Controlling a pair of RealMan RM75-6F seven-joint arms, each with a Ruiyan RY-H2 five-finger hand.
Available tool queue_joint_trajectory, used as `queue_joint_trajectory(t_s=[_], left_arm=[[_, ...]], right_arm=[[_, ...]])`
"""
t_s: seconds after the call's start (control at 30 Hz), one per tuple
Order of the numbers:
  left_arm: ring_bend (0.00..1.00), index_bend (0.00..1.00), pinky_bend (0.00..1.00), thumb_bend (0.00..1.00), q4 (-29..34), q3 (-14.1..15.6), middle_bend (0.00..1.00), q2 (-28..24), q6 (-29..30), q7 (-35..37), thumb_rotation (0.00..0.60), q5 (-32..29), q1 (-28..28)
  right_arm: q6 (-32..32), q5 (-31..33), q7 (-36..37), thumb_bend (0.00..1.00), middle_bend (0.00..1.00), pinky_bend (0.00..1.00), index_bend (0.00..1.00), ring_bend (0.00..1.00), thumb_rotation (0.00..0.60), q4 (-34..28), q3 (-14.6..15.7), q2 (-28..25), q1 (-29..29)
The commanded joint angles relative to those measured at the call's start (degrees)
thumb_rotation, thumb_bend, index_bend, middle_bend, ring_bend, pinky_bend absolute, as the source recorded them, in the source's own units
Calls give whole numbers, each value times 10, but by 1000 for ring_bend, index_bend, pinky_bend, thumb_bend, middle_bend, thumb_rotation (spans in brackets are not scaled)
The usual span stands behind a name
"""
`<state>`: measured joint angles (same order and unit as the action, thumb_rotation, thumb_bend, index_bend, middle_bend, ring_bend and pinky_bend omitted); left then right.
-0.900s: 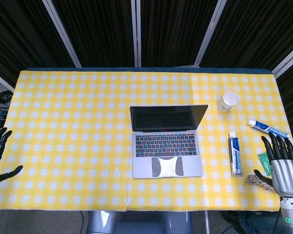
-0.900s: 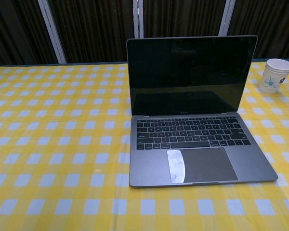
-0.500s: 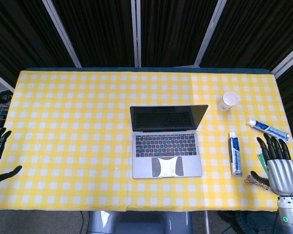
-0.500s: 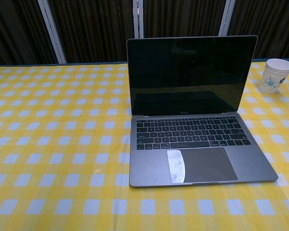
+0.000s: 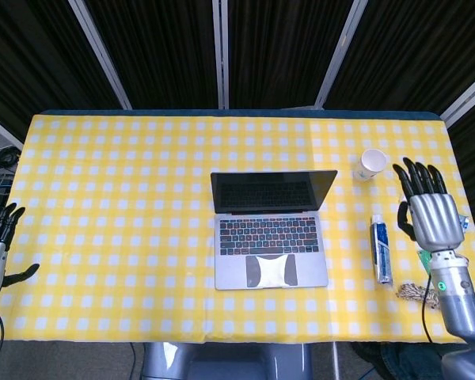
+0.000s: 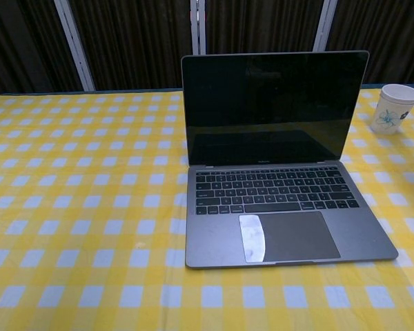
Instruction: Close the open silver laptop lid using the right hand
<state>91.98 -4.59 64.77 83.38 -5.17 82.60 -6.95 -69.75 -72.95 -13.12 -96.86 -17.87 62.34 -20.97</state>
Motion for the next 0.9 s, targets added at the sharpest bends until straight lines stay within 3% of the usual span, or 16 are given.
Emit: queue_joint_trajectory(t_s=[0.03, 0.2, 0.3, 0.43, 0.9], left_arm=[[0, 0, 0, 0, -8, -5, 0, 6, -16, -7, 600, -15, -8], [0, 0, 0, 0, -14, -10, 0, 11, -27, -12, 600, -29, -14], [0, 0, 0, 0, -18, -11, 0, 12, -31, -14, 600, -36, -15], [0, 0, 0, 0, -22, -13, 0, 14, -35, -14, 600, -45, -17], [0, 0, 0, 0, -28, -14, 0, 18, -43, -19, 600, -58, -20]], right_arm=[[110, 87, -10, 1000, 11, 0, 4, 0, 600, -31, -56, 4, -91], [197, 156, 20, 1000, 132, 17, 95, 0, 600, 1, -80, 13, -155], [243, 184, 19, 1000, 146, 65, 110, 0, 600, 32, -77, 24, -195], [291, 218, 20, 1000, 169, 82, 141, 17, 600, 28, -66, 24, -229], [304, 290, -46, 1000, 285, 195, 203, 131, 600, -4, -10, 46, -318]])
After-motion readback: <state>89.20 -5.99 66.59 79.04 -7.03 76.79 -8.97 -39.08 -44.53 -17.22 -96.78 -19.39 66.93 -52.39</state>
